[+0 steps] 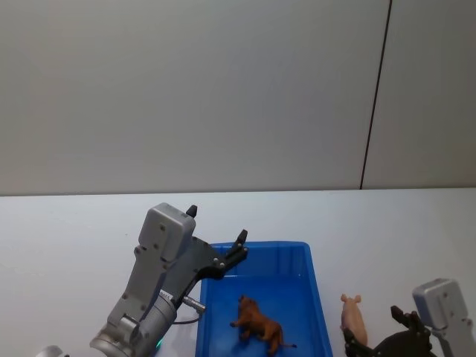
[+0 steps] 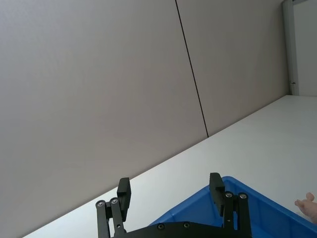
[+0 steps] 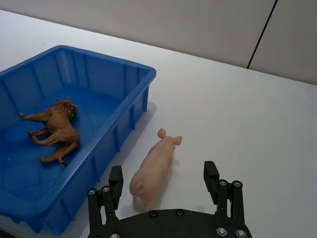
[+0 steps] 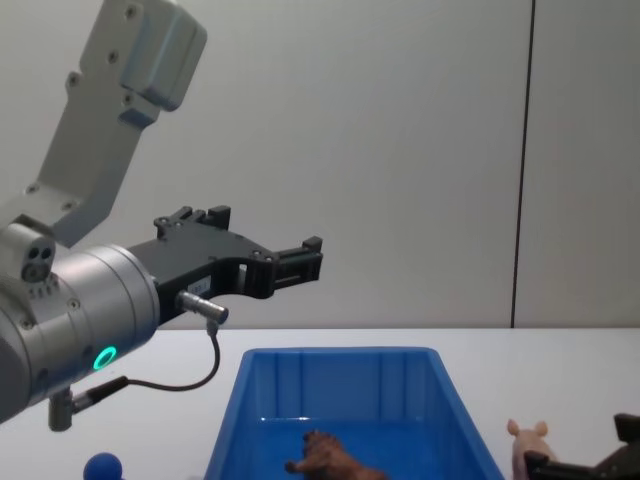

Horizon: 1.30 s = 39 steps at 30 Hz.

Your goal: Pick up the two dolls from the table and place them into the box.

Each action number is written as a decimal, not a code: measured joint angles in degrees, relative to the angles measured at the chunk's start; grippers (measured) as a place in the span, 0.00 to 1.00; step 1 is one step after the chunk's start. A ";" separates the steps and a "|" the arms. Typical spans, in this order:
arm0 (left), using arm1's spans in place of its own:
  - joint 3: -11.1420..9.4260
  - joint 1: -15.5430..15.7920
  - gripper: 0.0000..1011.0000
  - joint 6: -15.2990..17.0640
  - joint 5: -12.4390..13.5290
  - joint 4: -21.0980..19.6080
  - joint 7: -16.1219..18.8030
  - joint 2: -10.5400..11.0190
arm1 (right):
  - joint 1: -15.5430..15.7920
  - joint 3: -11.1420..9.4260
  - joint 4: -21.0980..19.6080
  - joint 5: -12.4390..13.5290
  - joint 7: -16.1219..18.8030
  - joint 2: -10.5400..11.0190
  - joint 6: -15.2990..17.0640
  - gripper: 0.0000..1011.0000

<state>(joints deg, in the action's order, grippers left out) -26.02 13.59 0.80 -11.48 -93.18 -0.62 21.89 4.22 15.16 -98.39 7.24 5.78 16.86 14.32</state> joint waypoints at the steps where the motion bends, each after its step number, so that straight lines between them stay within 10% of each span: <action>1: 0.00 0.00 0.99 0.00 0.00 0.00 0.00 0.00 | -0.06 0.08 0.36 -0.14 0.19 -0.11 -0.18 0.99; 13: 0.00 0.00 0.99 0.00 0.00 0.00 0.00 0.00 | -0.88 0.35 3.52 -1.16 -0.34 -1.13 -0.85 0.97; 34: 0.00 0.00 0.99 0.00 0.00 0.00 0.00 0.00 | -2.36 0.28 8.23 -2.46 -3.40 -2.79 -3.96 0.39; 39: 0.00 0.00 0.99 0.00 0.00 0.00 0.00 0.00 | -2.36 0.04 8.49 -2.18 -3.47 -2.85 -5.68 0.38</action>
<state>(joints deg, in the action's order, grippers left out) -26.02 13.59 0.80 -11.48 -93.17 -0.62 21.89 1.86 15.20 -89.90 5.06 2.32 14.02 8.64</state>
